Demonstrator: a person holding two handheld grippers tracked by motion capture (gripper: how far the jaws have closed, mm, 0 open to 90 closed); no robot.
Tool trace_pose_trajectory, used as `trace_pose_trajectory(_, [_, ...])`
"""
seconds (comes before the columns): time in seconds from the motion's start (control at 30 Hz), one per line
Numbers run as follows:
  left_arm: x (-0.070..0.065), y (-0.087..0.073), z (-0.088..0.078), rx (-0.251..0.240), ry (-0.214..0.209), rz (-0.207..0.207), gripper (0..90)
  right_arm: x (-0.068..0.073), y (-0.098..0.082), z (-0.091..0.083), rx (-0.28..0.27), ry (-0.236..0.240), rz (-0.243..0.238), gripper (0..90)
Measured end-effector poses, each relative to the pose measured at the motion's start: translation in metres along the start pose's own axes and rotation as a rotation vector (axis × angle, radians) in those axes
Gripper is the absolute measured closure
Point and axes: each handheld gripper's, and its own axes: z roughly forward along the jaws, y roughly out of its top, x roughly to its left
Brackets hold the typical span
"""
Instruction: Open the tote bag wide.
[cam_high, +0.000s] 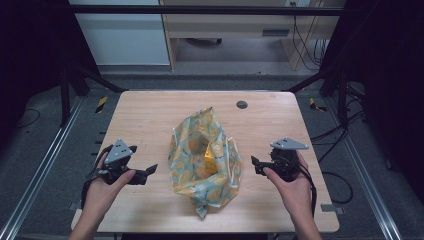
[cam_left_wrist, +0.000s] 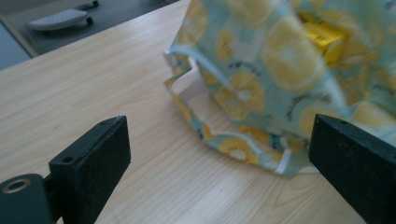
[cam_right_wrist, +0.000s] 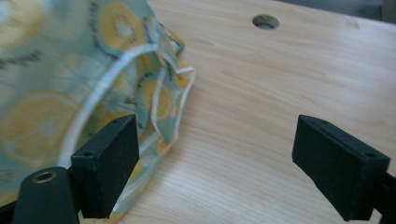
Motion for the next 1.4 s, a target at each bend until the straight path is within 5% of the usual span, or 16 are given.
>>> trace_pose_trajectory(0.4, [-0.02, 0.045, -0.002, 0.003, -0.009, 0.088, 5.2, 0.022, 0.045, -0.025, -0.039, 0.07, -0.102, 16.1])
trace_pose_trajectory(0.87, [-0.034, 0.095, 0.003, 0.021, 0.018, 0.148, 6.7, 0.051, 0.083, -0.021, -0.055, 0.179, -0.178, 26.3])
trace_pose_trajectory(1.4, [-0.031, 0.108, 0.037, 0.055, 0.028, 0.134, 15.3, 0.082, 0.076, 0.007, 0.012, 0.241, -0.236, 33.8])
